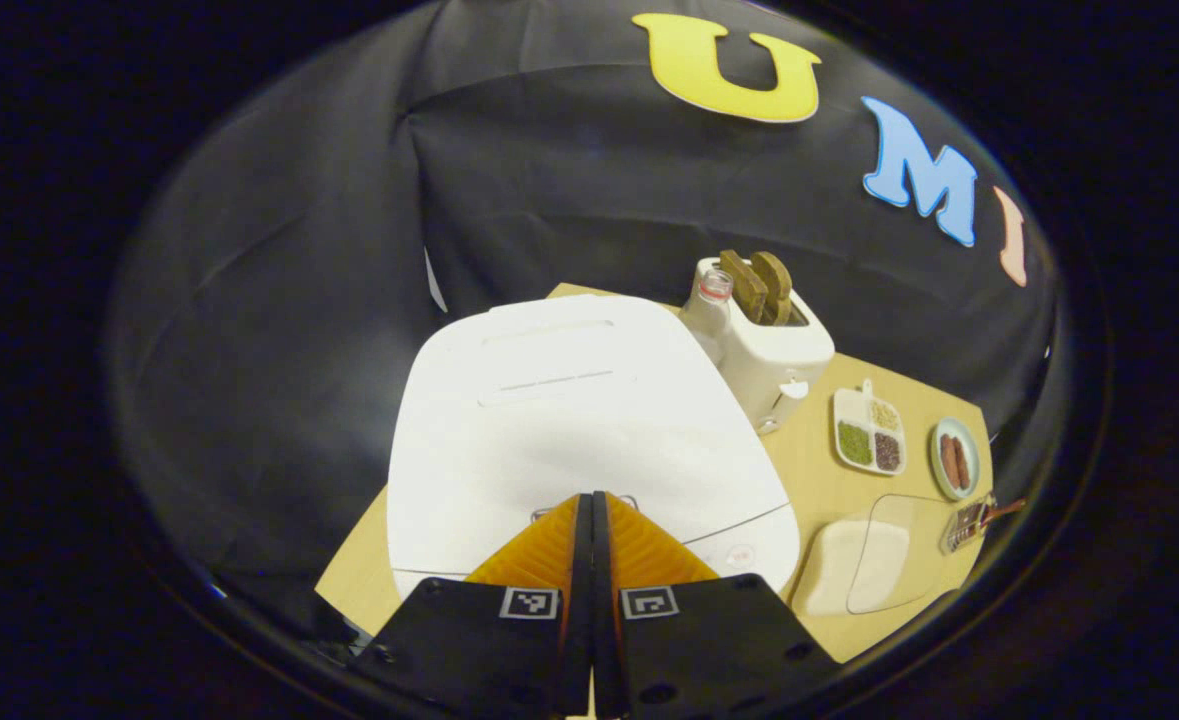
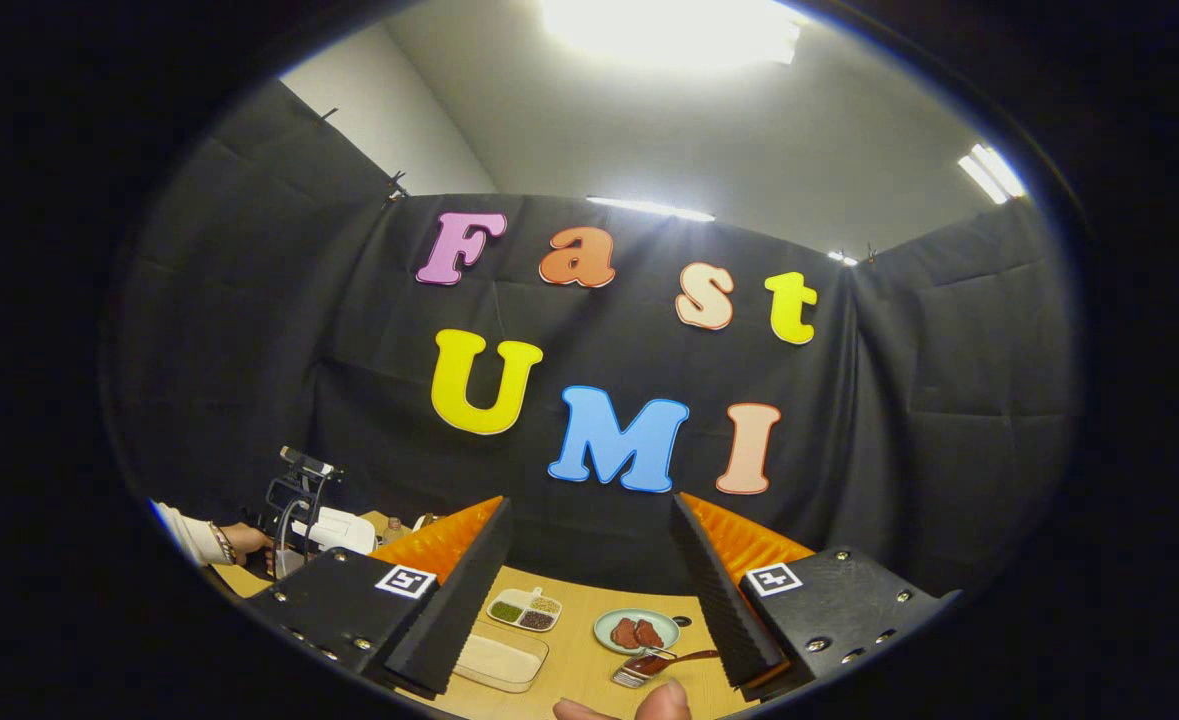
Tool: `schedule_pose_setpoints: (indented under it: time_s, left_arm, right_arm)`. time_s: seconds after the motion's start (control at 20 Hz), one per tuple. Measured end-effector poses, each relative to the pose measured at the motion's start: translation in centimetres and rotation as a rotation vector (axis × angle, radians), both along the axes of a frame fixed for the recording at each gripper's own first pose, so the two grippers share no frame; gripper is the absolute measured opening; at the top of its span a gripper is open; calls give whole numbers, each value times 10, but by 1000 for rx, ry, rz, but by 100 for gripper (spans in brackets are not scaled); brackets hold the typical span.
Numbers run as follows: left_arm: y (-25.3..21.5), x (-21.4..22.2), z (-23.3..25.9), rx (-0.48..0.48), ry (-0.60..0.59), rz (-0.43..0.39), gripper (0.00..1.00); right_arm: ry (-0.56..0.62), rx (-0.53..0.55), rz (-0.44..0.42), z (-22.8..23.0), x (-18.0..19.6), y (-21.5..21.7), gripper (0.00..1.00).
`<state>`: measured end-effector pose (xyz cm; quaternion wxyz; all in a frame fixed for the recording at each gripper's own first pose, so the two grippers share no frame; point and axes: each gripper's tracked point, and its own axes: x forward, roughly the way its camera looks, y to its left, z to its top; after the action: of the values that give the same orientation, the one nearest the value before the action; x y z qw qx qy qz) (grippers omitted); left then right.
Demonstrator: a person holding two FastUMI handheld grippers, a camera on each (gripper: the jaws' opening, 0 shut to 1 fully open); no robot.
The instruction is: Close the left gripper, press the button to open the rice cooker; take a wooden spoon from the chopstick holder with the right hand, scoop a spoonful of rice and pour it into the rice cooker, then put the wooden spoon back into the chopstick holder.
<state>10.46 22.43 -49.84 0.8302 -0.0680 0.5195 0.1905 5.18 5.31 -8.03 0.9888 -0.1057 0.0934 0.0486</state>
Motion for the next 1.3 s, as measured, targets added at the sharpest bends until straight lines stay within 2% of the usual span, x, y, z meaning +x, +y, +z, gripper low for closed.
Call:
schedule_pose_setpoints:
  time_s: [0.1,0.25,0.35,0.55,0.85,1.05,1.3]
  left_arm:
    - [8,6,26,64,-108,-5,10]
    - [14,26,71,197,-250,-82,9]
    - [11,34,88,239,-256,-150,9]
    - [12,36,97,216,-272,-145,9]
    - [5,10,106,182,-311,-130,10]
    - [12,-14,94,171,-269,-119,9]
    - [5,-29,116,147,-330,-97,9]
  right_arm:
    - [5,2,-11,-3,-3,-5,97]
    - [32,16,-13,-10,-8,-5,97]
    - [32,31,-5,-7,-11,-1,97]
    - [13,23,5,-1,-19,2,97]
    - [24,32,-16,-5,-28,-5,97]
    - [38,60,-17,-9,-29,-2,97]
    - [47,49,-45,-21,-26,-11,97]
